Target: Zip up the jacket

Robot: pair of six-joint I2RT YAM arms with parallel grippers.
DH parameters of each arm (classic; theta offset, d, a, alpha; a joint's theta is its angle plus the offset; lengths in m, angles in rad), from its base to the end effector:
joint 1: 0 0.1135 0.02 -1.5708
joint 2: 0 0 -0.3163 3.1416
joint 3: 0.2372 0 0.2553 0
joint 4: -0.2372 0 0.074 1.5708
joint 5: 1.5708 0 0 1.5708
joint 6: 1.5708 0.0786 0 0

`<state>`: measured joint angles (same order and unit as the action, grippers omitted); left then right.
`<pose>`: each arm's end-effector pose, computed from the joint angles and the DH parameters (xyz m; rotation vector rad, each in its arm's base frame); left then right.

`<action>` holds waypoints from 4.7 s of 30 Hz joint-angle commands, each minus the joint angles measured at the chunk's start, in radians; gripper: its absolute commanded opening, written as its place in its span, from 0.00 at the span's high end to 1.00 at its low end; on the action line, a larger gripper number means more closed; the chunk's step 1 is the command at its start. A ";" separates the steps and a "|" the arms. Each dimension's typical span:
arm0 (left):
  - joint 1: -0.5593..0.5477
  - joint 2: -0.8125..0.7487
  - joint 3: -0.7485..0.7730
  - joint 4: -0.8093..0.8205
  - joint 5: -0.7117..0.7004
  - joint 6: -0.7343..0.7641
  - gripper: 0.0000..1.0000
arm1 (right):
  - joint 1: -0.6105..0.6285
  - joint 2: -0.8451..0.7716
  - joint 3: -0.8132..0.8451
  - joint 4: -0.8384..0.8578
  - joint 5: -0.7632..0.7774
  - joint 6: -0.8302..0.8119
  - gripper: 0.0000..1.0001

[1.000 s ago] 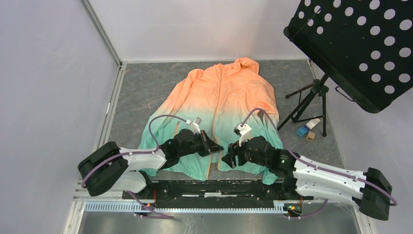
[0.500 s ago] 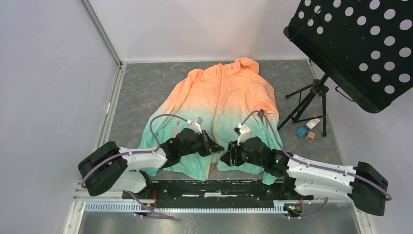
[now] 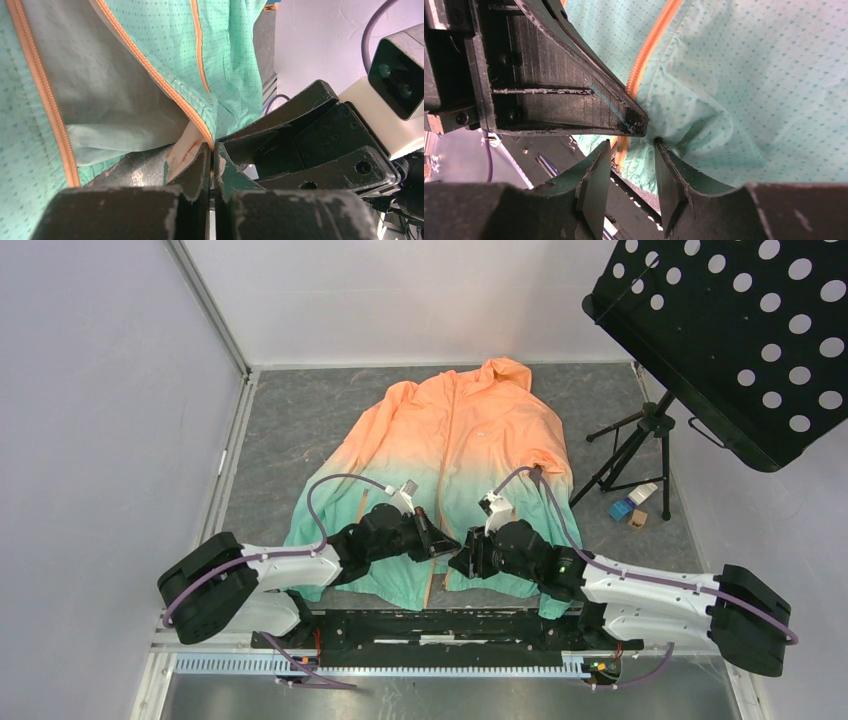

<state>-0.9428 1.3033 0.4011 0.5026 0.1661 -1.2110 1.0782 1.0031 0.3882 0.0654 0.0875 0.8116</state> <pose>0.1522 -0.2317 0.2021 -0.1833 2.3176 -1.4471 0.1087 0.1881 0.2065 -0.2491 2.2814 0.9828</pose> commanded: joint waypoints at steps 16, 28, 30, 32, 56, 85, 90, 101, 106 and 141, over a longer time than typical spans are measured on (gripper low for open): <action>-0.010 -0.046 0.010 0.046 0.005 0.009 0.92 | 0.004 0.022 -0.022 0.080 0.006 0.020 1.00; -0.007 -0.223 -0.070 -0.069 0.002 0.103 0.36 | -0.059 -0.013 -0.071 0.177 -0.082 0.000 1.00; -0.003 -0.242 -0.093 -0.067 0.029 0.135 0.29 | -0.090 -0.019 -0.080 0.208 -0.141 -0.010 1.00; -0.002 -0.255 -0.104 -0.066 0.066 0.184 0.23 | -0.122 -0.018 -0.091 0.249 -0.203 -0.017 1.00; -0.026 -0.102 -0.011 -0.068 0.173 0.393 0.54 | -0.250 -0.019 -0.111 0.304 -0.330 0.049 1.00; -0.101 -0.048 0.080 -0.179 0.031 0.516 0.98 | -0.261 0.061 0.177 -0.392 -0.208 0.114 0.36; -0.116 -0.032 0.086 -0.179 0.020 0.522 0.98 | -0.250 0.108 0.203 -0.419 -0.226 0.191 0.40; -0.143 -0.016 0.099 -0.179 0.008 0.531 0.98 | -0.238 0.117 0.129 -0.236 -0.268 0.343 0.47; -0.145 -0.013 0.094 -0.179 0.001 0.530 0.98 | -0.231 0.123 0.123 -0.216 -0.270 0.358 0.55; -0.056 -0.024 0.074 -0.141 0.099 0.373 0.35 | -0.222 0.169 0.105 -0.160 -0.175 0.254 1.00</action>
<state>-1.0004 1.2186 0.4255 0.2878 0.2180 -0.8219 0.8509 1.1881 0.4801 -0.1268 -0.1001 1.0645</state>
